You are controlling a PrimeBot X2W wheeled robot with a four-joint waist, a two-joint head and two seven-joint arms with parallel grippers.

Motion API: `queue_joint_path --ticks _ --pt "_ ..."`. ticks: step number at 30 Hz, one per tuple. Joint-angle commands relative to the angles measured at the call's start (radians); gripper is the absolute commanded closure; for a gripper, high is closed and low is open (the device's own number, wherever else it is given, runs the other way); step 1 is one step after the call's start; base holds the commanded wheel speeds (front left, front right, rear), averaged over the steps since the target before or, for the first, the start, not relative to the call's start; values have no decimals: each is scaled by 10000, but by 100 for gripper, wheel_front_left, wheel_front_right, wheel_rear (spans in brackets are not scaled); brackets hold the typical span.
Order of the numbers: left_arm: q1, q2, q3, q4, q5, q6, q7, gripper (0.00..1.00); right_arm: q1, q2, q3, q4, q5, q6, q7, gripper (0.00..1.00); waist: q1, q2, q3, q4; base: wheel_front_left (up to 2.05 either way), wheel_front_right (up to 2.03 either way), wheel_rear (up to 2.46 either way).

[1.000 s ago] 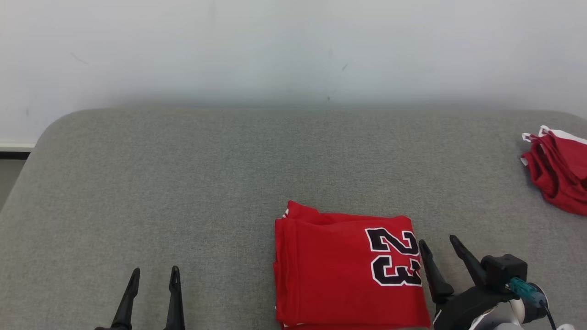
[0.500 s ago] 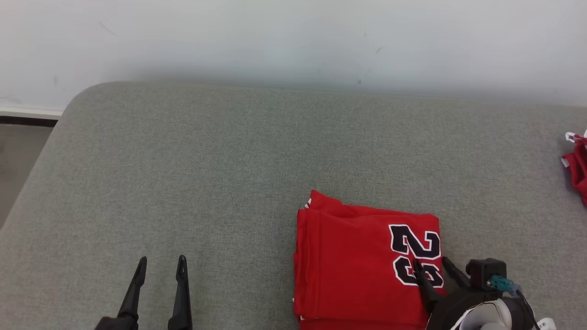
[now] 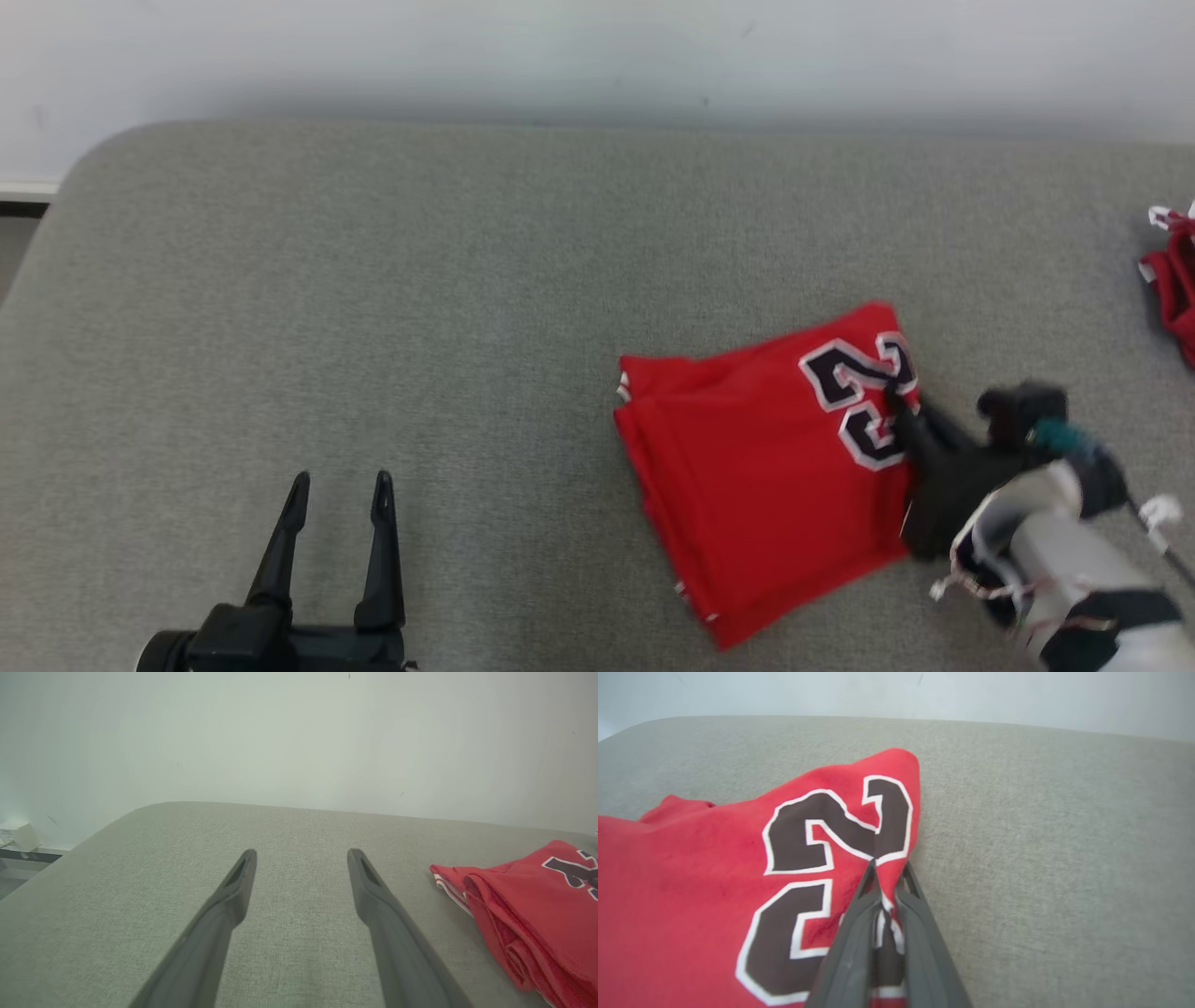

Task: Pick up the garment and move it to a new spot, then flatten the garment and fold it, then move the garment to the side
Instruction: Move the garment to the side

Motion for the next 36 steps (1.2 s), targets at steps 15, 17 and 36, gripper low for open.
queue_joint_path --ticks 15,17,36 --pt "-1465 199 211 -67 757 -241 -27 0 -4090 -2893 1591 -880 949 -32 372 100 -2 -2 3017 -2519 0 0 0" --pt "-1461 292 349 -126 817 -229 -28 0 -4473 -3057 1810 -867 1076 -32 350 100 -2 -2 3170 -2847 0 0 0" --pt "-1260 1036 601 -1093 1300 -276 -15 0 -7500 -4710 3462 1005 1348 -32 -12 100 -2 -2 4421 -4195 0 0 0"
